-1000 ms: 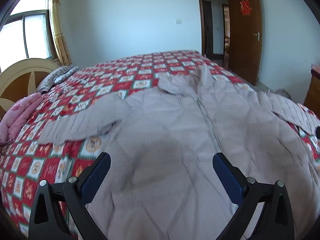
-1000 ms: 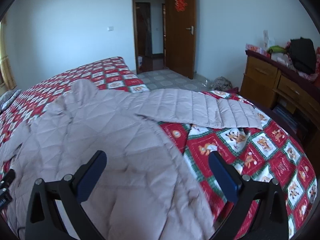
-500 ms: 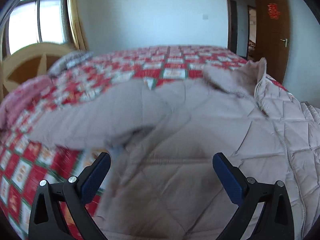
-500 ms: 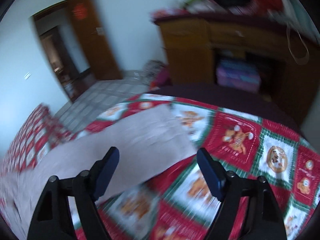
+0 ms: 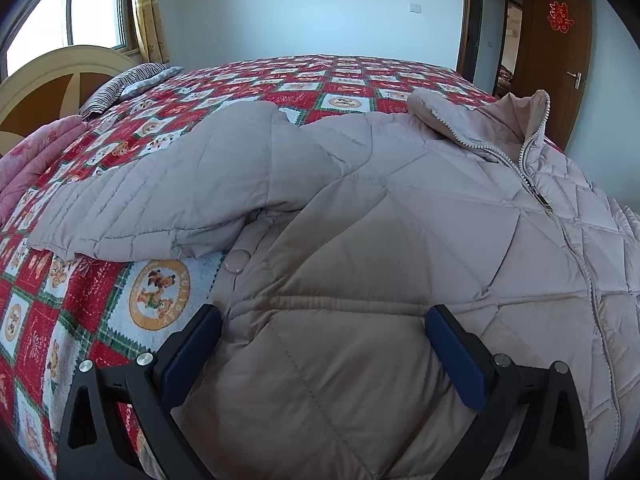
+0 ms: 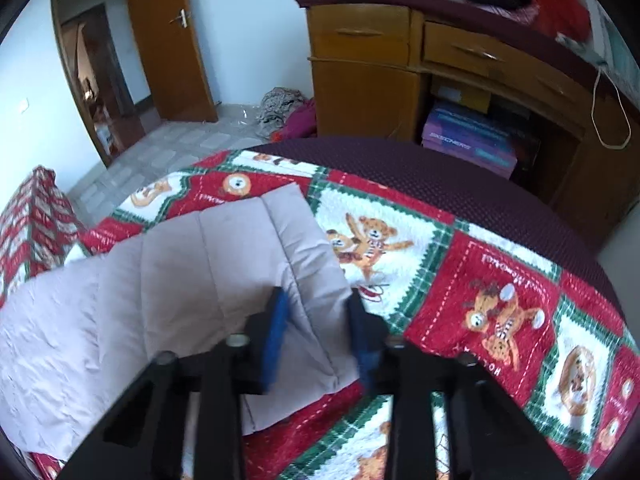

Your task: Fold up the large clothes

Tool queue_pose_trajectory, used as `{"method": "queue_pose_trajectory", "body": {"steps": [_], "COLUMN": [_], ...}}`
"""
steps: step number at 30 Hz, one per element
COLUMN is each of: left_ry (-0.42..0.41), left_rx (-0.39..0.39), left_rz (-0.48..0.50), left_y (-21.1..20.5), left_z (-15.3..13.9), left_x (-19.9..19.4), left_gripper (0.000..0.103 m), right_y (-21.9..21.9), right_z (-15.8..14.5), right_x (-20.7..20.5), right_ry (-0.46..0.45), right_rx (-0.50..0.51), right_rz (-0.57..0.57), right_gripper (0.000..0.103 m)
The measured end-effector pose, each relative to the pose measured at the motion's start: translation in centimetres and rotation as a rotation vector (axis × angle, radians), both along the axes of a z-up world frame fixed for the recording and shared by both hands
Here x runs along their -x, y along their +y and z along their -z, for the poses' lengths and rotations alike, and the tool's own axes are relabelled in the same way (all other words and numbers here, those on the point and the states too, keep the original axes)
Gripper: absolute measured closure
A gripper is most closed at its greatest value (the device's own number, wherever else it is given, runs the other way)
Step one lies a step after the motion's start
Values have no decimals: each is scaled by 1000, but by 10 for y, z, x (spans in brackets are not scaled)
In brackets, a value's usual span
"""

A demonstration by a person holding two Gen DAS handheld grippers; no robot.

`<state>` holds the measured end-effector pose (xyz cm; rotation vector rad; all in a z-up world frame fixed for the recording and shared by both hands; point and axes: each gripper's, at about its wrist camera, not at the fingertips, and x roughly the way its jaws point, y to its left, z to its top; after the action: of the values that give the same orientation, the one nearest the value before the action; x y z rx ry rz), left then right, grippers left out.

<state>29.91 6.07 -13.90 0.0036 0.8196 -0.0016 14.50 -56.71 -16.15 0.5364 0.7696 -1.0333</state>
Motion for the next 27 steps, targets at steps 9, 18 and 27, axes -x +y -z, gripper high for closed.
{"method": "queue_pose_trajectory", "body": {"steps": [9,18,27], "left_ry": [-4,-12,-29], "left_rx": [30,64,131], "left_rz": [4,8,17], "left_y": [5,10,18], "left_z": [0,0,0], "left_x": [-1,1,3], "left_gripper": [1,1,1], "right_y": [11,97,205], "right_z": [-37,-115,-121], "right_x": [10,-27,-90], "right_ry": [-97,-247,-274], "right_rx": [42,112,108], "right_rz": [-34,-282,-574], "right_gripper": [93,95,97]}}
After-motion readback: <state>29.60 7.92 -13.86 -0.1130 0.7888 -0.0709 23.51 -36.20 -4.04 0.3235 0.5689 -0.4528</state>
